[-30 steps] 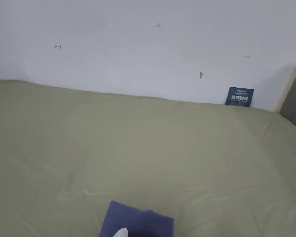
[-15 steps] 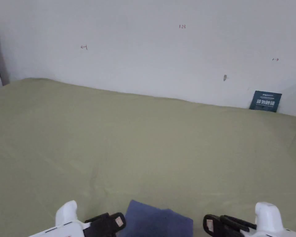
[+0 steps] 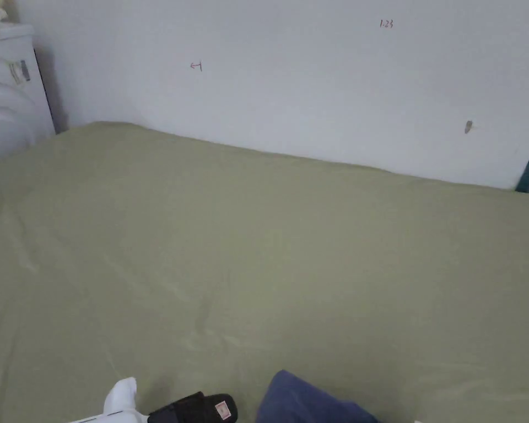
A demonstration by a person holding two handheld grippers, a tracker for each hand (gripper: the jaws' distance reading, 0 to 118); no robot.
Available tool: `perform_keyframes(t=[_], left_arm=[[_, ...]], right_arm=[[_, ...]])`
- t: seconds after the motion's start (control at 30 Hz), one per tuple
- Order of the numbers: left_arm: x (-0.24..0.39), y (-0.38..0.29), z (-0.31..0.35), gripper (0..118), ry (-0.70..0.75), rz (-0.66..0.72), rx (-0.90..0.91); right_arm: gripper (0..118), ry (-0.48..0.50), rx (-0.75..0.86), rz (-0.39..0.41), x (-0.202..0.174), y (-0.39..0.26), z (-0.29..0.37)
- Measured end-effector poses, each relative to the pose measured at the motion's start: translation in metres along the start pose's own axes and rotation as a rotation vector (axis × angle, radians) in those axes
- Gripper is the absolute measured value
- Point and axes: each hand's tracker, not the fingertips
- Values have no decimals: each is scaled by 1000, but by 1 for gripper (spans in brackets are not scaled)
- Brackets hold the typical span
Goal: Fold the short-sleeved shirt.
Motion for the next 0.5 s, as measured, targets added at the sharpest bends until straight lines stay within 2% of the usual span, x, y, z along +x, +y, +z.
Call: perform_keyframes(t=[0.13,0.2,0.27,0.37,0.4,0.43,0.47,0.5], left_arm=[[-8,-1,-22,91,-15,-4,-147],[1,-7,-34,91,2,-94,-201],[10,-10,-47,91,14,-134,-273],[15,-12,-61,87,35,-103,-339],[13,-9,-59,76,31,-90,-313],[7,-5,-53,54,-1,-33,-291],[0,-3,-50,54,-6,25,-269],[-9,-1,-45,45,22,43,-255]], right_arm=[[0,-18,8,-10,4,-6,20],[0,-18,20,-21,4,-9,23],[0,-24,20,2,0,-11,23],[0,-21,24,5,3,-10,24],[0,-20,28,5,3,-11,24],[0,-21,36,6,3,-12,25],[0,-22,41,6,1,-13,25],[0,-29,47,14,-1,-13,26]])
